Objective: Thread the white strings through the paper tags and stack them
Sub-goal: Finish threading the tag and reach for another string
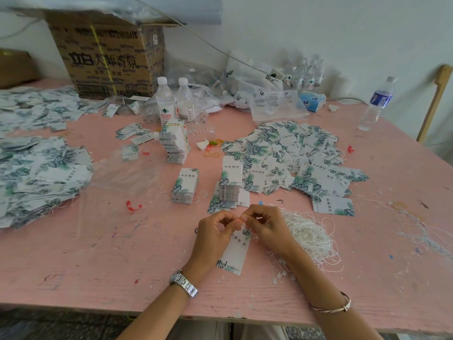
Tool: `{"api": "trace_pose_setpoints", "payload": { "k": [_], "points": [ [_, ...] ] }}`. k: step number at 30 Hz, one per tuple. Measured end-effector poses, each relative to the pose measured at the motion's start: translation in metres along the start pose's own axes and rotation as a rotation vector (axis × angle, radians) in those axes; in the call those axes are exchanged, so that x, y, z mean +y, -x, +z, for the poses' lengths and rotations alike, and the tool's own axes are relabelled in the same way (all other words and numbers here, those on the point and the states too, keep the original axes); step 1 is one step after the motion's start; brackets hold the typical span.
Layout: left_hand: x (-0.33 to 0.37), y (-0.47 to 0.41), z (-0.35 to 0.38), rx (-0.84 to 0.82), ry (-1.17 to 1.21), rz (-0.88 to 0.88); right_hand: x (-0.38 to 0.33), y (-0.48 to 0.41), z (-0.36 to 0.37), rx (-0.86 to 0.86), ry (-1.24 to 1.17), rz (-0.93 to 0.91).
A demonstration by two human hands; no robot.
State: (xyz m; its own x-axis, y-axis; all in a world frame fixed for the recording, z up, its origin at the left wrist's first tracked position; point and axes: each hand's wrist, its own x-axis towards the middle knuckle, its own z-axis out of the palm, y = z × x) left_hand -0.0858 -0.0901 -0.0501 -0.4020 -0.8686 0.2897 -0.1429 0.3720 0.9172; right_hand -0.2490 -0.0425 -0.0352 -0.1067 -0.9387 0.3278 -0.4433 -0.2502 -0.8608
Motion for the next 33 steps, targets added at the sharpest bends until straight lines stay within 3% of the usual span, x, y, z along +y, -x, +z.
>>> {"api": "trace_pose_setpoints", "payload": {
  "k": [7, 17, 33],
  "points": [
    [-0.0032, -0.0016, -0.0007, -0.020, 0.008, -0.030, 0.0032, -0.0002, -0.0005, -0.019, 0.004, -0.008],
    [0.0022, -0.0015, -0.0024, -0.032, 0.273, -0.076, -0.0009, -0.0040, -0.0038, 0.040, -0.223, 0.031],
    [0.0021, -0.0010, -0.0018, -0.041, 0.257, -0.069, -0.0013, -0.0028, -0.0044, 0.053, -0.267, 0.034]
  ]
}}
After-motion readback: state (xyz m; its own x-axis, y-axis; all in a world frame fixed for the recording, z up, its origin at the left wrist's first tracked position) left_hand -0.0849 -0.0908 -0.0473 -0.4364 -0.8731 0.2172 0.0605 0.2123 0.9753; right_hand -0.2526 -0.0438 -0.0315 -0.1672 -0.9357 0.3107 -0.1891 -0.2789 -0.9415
